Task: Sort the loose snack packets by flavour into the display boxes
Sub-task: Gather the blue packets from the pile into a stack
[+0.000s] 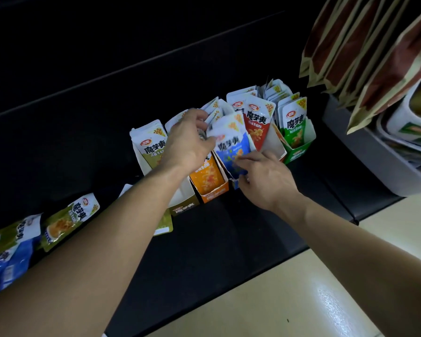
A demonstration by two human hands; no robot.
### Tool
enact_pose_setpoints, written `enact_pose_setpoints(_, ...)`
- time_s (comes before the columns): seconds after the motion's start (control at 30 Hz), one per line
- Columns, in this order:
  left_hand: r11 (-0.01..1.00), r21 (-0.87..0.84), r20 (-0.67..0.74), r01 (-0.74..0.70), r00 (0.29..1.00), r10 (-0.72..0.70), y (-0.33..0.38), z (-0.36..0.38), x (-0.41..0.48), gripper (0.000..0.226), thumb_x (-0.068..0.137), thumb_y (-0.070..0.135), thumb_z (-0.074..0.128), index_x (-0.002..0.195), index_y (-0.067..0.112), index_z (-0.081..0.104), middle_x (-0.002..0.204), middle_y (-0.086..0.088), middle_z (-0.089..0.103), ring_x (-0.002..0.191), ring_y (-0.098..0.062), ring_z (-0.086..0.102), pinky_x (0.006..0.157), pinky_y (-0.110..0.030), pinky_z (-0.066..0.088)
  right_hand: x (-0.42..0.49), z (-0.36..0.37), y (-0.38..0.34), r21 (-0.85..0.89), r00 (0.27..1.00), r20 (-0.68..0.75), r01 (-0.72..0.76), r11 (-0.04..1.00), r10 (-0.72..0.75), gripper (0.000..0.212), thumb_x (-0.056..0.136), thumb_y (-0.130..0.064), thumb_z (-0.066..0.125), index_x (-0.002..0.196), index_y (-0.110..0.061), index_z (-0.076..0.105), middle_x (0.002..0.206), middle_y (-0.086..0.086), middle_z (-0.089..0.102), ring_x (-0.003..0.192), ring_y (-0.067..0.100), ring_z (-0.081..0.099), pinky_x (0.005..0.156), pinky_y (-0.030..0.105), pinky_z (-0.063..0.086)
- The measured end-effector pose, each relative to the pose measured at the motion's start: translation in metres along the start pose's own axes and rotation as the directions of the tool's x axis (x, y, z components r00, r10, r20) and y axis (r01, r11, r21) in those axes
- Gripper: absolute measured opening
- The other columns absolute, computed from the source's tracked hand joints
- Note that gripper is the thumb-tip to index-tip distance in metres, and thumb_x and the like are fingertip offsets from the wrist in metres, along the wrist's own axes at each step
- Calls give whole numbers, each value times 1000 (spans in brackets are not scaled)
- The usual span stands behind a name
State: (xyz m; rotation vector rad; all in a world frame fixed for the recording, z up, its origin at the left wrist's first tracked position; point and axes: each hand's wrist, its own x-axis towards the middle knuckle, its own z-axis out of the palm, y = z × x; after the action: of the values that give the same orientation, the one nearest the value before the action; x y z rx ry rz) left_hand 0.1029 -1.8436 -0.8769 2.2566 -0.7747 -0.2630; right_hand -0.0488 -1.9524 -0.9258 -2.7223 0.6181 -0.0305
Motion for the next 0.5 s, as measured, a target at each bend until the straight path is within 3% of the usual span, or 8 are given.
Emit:
enact_pose_setpoints(0.17, 971, 190, 18, -148, 989, 148, 7, 8, 17, 69, 85, 25, 74, 145, 36, 41, 144, 7, 48, 117, -23, 58, 91, -44, 54, -2, -1, -1, 22, 1000, -15, -4, 1000, 4, 36, 91, -28, 55, 125, -22, 65, 133, 0, 55, 122, 27, 45, 97, 43, 47)
enact_pose_setpoints(0.27, 953, 254, 44, -165, 986, 159, 8, 14, 16, 59, 88, 27, 72, 141, 38, 47, 145, 7, 50, 122, -26, 55, 93, -48, 51, -6, -1, 0, 14, 1000, -5, 18, 1000, -18, 38, 92, -29, 55, 128, -23, 63, 131, 1, 55, 119, 28, 47, 95, 44, 47)
enact_pose_setpoints(0.4, 972, 202, 50, -120, 992, 112, 2, -5, -2, 55, 90, 28, 69, 141, 31, 50, 143, 3, 51, 122, -20, 56, 97, -40, 50, -12, -8, -14, 35, 1000, 8, 27, 999, -27, 36, 92, -28, 57, 127, -21, 62, 126, 4, 56, 119, 30, 48, 96, 44, 46)
enact_pose_setpoints(0.5, 970, 234, 103, -68, 994, 45, -3, -47, -32, 50, 91, 31, 67, 139, 30, 51, 143, 5, 51, 115, -17, 57, 98, -41, 49, -17, -29, -44, 20, 991, 108, 75, 997, -76, 41, 94, -30, 54, 135, -24, 56, 135, 4, 50, 129, 30, 42, 104, 47, 43)
